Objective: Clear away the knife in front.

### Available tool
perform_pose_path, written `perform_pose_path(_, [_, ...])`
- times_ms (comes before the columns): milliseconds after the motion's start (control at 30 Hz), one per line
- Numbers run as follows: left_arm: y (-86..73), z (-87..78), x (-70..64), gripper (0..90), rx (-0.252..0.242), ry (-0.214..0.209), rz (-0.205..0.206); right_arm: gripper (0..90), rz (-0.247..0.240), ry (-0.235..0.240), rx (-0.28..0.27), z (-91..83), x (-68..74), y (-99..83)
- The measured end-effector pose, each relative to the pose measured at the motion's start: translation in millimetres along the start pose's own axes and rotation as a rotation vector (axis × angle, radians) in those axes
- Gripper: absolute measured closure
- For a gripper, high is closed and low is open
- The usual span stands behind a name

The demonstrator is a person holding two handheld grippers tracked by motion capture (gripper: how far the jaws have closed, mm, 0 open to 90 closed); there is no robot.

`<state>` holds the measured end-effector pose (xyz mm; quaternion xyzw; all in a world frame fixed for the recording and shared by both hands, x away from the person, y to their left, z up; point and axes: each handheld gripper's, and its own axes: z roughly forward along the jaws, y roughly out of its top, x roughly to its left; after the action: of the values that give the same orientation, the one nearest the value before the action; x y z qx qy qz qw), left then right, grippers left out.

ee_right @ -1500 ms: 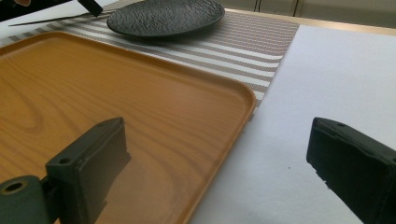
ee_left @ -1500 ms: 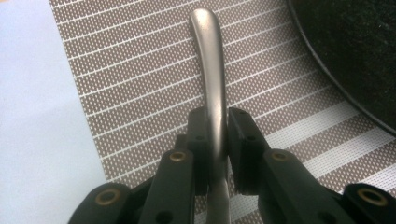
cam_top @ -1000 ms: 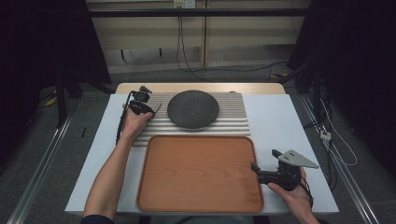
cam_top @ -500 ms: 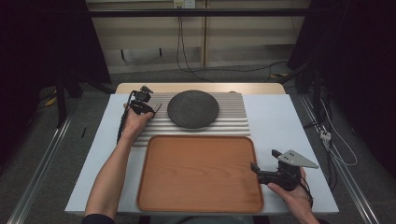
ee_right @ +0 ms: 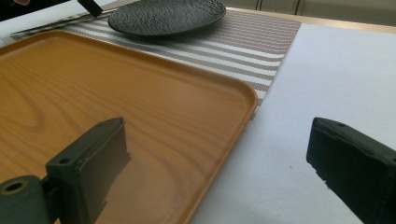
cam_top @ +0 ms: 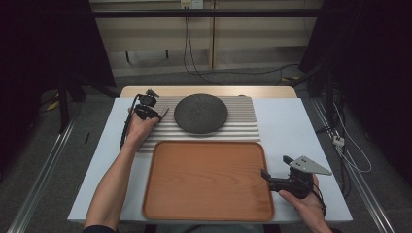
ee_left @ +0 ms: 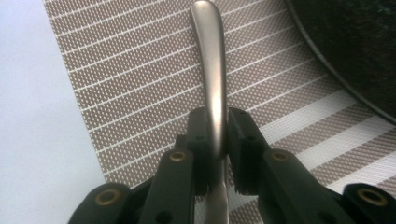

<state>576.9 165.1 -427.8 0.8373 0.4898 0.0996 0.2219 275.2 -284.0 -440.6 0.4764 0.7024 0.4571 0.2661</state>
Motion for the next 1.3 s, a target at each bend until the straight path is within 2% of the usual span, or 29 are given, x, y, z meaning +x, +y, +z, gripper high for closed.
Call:
perform_pose_path(200, [0.6, -7.6, -0.6, 80.1, -0.008, -0.009, 0.007, 5.2, -0.001, 0.004, 0.000, 0.9, 0.6, 0.3])
perform_pose_path(367, [0.4, -17.0, -3.4, 80.1, -0.028, -0.021, 0.053, 5.2, 0.006, 0.003, 0.003, 1.5, 0.6, 0.4])
perform_pose_path(467, [0.6, -22.0, -6.1, 80.1, -0.053, -0.044, 0.048, 5.2, 0.004, 0.003, 0.003, 1.4, 0.9, 0.4])
perform_pose_path(733, [-3.3, -30.0, -16.5, 80.1, -0.085, -0.061, 0.056, 5.2, 0.002, 0.000, 0.001, 0.2, 0.3, 0.0])
perform_pose_path(800, [-4.4, -35.2, -18.9, 80.1, -0.088, -0.063, 0.070, 5.2, 0.003, -0.001, 0.002, 0.0, 0.3, -0.1])
perform_pose_path(1300, [-12.3, -55.9, -34.6, 80.1, -0.111, -0.086, 0.103, 5.3, 0.005, -0.004, 0.001, -0.3, 0.5, -0.2])
